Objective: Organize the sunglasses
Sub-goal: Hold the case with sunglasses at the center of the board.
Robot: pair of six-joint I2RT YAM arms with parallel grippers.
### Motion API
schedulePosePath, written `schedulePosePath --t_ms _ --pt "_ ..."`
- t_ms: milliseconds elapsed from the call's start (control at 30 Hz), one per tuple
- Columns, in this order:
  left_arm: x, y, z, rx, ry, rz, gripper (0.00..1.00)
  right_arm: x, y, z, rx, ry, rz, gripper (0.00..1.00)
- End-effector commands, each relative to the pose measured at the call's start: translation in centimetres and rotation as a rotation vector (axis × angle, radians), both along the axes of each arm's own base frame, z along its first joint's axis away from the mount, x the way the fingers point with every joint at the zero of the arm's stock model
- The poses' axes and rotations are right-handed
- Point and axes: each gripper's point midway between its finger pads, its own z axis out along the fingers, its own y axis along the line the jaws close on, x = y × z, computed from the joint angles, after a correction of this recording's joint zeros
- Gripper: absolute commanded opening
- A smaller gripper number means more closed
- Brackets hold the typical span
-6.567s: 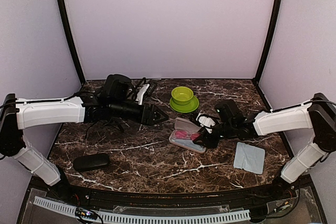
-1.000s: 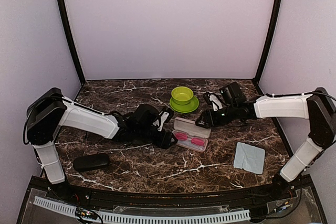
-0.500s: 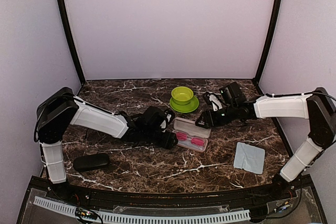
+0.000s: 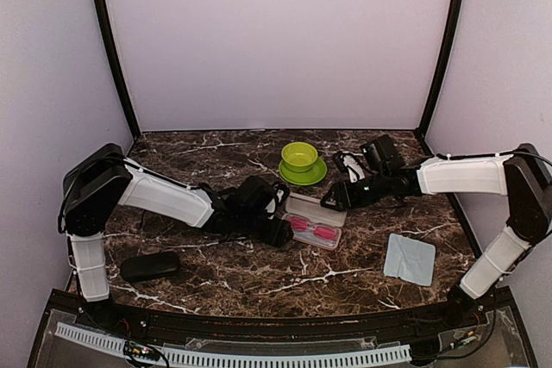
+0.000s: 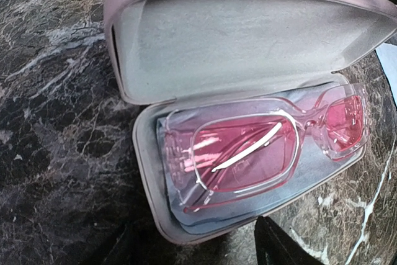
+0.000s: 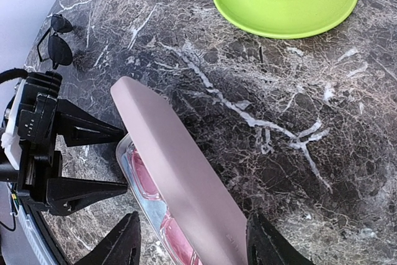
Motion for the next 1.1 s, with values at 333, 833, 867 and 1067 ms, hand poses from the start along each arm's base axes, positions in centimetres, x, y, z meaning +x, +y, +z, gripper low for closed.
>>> schedulePosePath --t_ms 333,833,867,1067 --pt "-0.5 -1.0 0.8 -0.048 0.024 -0.01 0.65 0.3 0.5 0.4 0.032 -0.009 0.013 0.55" --pt "-0.5 -1.5 0.1 -0.049 0.048 -0.007 0.65 0.0 0.8 0.3 0.04 0.0 0.025 0.48" --pt "-0.5 -1.5 0.1 -0.051 0.049 -0.006 0.65 -0.1 0.8 0.3 0.04 0.001 0.027 0.48" --pt "-0.5 -1.6 -0.1 -0.047 0.058 -0.002 0.65 -0.2 1.0 0.4 0.039 0.0 0.033 0.47"
